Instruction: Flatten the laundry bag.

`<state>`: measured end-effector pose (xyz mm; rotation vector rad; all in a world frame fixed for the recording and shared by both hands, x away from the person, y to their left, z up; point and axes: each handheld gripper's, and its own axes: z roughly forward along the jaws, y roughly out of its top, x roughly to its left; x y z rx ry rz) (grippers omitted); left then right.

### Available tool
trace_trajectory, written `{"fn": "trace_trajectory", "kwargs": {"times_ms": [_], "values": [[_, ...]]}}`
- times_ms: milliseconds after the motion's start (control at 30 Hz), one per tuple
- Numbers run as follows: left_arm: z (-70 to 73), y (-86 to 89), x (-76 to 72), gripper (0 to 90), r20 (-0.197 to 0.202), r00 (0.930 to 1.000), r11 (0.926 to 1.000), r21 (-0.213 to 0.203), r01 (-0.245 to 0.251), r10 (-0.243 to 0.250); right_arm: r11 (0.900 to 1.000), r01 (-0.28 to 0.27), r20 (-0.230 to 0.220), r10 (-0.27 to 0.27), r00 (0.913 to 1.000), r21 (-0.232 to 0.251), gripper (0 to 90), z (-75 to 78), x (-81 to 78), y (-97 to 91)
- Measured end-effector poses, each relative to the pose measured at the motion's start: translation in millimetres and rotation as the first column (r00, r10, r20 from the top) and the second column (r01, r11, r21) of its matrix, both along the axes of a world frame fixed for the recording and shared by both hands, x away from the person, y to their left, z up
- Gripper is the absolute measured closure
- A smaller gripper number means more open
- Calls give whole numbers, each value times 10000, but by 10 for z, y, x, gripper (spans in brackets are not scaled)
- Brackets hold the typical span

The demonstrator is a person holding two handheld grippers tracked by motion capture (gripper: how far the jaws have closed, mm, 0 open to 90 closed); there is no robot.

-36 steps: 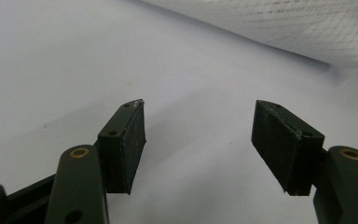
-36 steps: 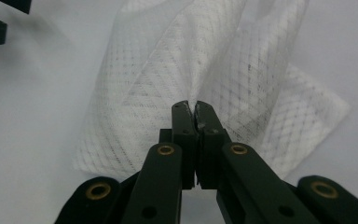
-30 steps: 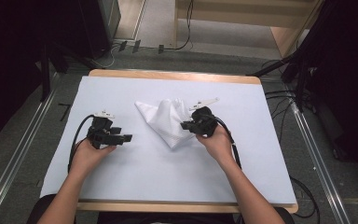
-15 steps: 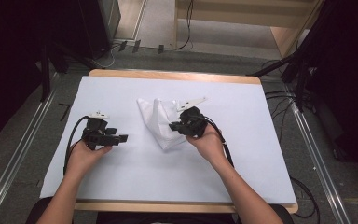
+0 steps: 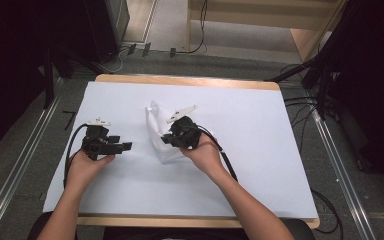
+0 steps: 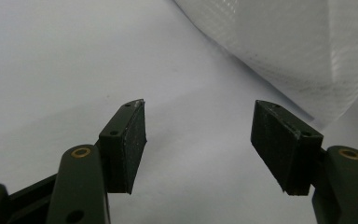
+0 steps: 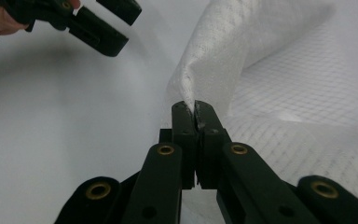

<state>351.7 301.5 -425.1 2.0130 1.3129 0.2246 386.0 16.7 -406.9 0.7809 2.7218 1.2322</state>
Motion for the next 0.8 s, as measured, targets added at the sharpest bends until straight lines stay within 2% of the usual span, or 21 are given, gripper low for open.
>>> {"fn": "trace_trajectory", "kwargs": {"times_ms": [233,333,367,400,467,567,700,733,800], "values": [[12,113,4,369,51,9996,9996,-87,-274,275,9996,-256,-283,252,9993,-114,887,-110,-41,85],[11,138,6,370,37,9996,9996,16,-296,296,9996,-288,-290,288,9992,1,827,-96,-42,79],[9,143,7,372,58,9992,9992,-63,-388,388,9995,-259,-248,263,9993,175,751,-59,-49,57],[9,143,7,371,58,9992,9992,-63,-388,388,9995,-259,-248,263,9993,175,751,-59,-49,57],[6,151,9,372,51,9992,9992,-76,-397,398,9993,-173,-198,180,9996,345,678,27,-57,-14],[2,154,12,372,23,9992,9992,-33,-402,402,9989,51,-107,-46,9999,458,638,108,-57,-138],[7,161,12,372,65,9992,9993,-13,-382,383,9977,446,8,-447,9990,504,689,183,-23,-338],[7,161,12,372,65,9992,9993,-13,-382,383,9977,446,8,-447,9990,504,689,183,-23,-338],[11,164,9,372,56,9993,9993,-26,-373,373,9954,797,53,-801,9968,536,717,184,48,-482]]}}
